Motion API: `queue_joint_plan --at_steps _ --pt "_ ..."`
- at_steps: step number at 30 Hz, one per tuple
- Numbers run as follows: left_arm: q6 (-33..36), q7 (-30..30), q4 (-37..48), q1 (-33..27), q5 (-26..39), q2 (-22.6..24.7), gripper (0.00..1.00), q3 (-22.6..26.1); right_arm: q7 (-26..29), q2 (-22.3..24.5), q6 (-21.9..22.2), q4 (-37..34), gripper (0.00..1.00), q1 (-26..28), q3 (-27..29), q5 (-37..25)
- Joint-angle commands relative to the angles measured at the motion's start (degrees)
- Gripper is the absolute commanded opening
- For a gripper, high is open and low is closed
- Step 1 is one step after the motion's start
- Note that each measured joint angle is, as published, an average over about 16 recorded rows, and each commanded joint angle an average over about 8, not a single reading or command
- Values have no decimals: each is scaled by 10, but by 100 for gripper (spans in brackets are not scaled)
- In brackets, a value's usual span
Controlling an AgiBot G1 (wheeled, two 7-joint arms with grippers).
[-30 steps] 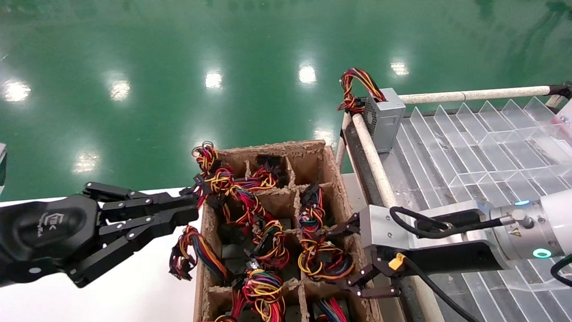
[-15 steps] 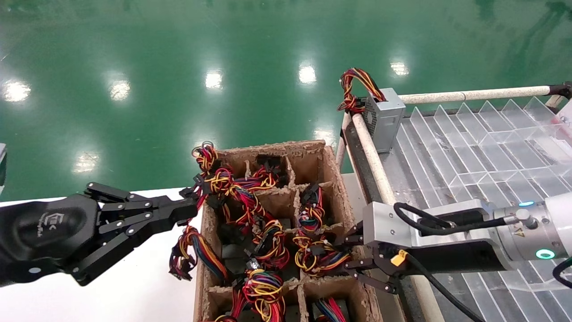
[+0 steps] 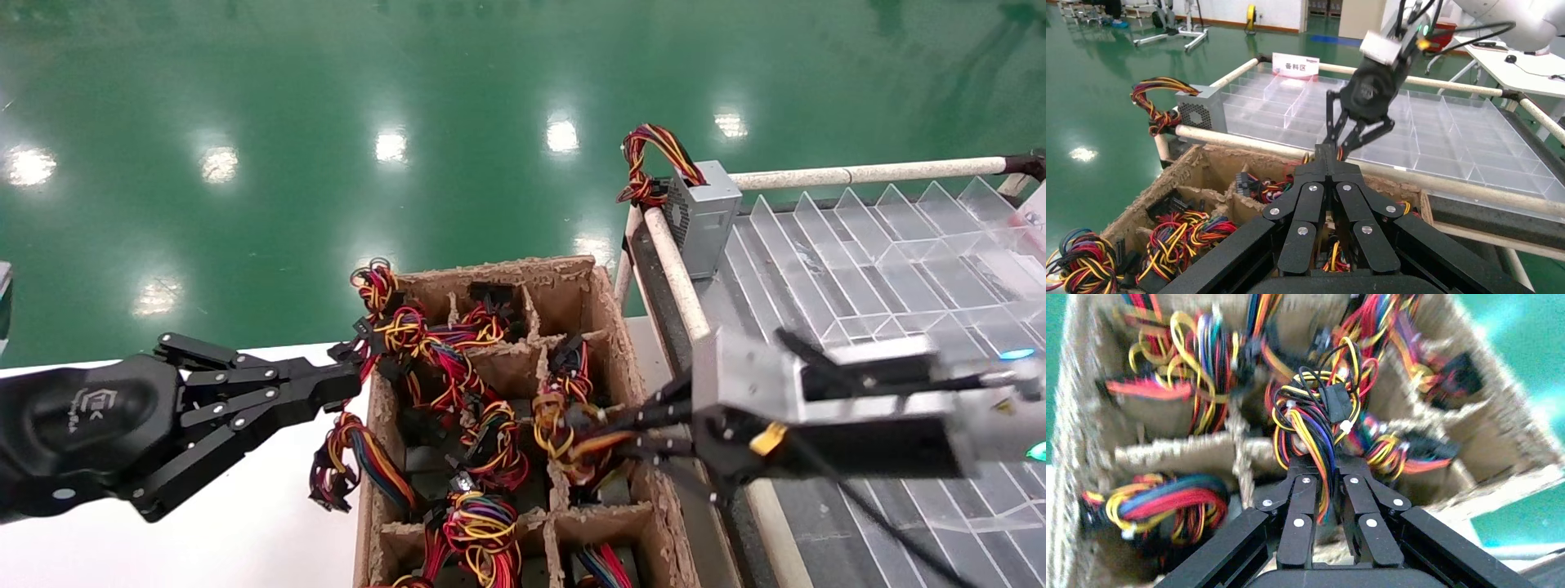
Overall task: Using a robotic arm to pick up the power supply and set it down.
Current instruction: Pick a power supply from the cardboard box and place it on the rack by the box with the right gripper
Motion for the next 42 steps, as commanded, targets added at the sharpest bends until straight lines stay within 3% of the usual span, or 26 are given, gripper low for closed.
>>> queue_joint_plan --at_steps 1,7,14,25,34,42 --pt "0 0 0 0 0 0 0 0 -2 5 2 0 0 -1 8 15" --pt "0 0 0 0 0 0 0 0 -12 19 0 1 0 26 40 57" --pt "0 0 0 0 0 0 0 0 -34 32 -10 3 0 116 67 55" --pt "0 0 0 0 0 0 0 0 -71 21 -11 -6 0 257 53 -63" --pt "0 0 0 0 0 0 0 0 -115 5 32 -63 0 308 30 -180" --pt "0 0 0 0 0 0 0 0 -173 -19 69 -174 0 337 7 -256"
